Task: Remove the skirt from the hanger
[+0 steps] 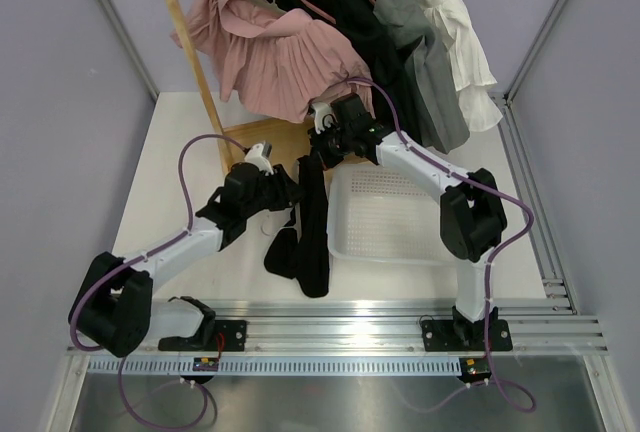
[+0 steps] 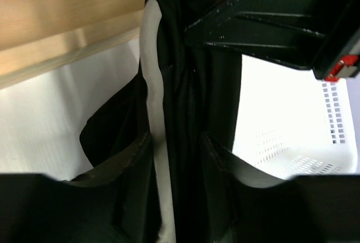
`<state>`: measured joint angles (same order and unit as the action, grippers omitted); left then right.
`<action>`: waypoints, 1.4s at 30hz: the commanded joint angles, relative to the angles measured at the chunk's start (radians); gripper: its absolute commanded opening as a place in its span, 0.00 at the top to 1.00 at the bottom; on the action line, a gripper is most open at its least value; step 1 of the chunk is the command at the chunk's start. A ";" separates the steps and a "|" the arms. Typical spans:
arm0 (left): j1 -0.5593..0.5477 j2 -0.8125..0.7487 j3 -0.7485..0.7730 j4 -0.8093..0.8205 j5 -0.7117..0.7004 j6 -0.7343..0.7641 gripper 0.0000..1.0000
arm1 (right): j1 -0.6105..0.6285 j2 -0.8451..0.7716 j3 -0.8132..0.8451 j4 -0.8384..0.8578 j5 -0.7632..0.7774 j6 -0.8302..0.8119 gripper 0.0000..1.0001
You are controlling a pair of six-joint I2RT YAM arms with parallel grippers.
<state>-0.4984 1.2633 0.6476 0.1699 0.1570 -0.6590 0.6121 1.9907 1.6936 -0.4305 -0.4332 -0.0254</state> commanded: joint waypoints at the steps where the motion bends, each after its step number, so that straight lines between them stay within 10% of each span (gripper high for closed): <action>1: 0.001 0.013 0.055 -0.004 -0.026 0.029 0.62 | 0.012 -0.076 -0.002 0.050 -0.030 -0.002 1.00; 15: 0.015 0.074 0.101 -0.046 -0.036 0.088 1.00 | 0.012 -0.093 -0.022 0.056 -0.038 -0.022 1.00; 42: 0.029 -0.442 -0.106 -0.306 -0.051 0.150 1.00 | -0.032 0.020 0.026 0.073 0.338 -0.016 1.00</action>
<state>-0.4648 0.8555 0.5659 -0.0242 0.0601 -0.5503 0.6151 2.0029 1.6852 -0.4446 -0.1780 -0.0097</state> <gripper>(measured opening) 0.042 0.021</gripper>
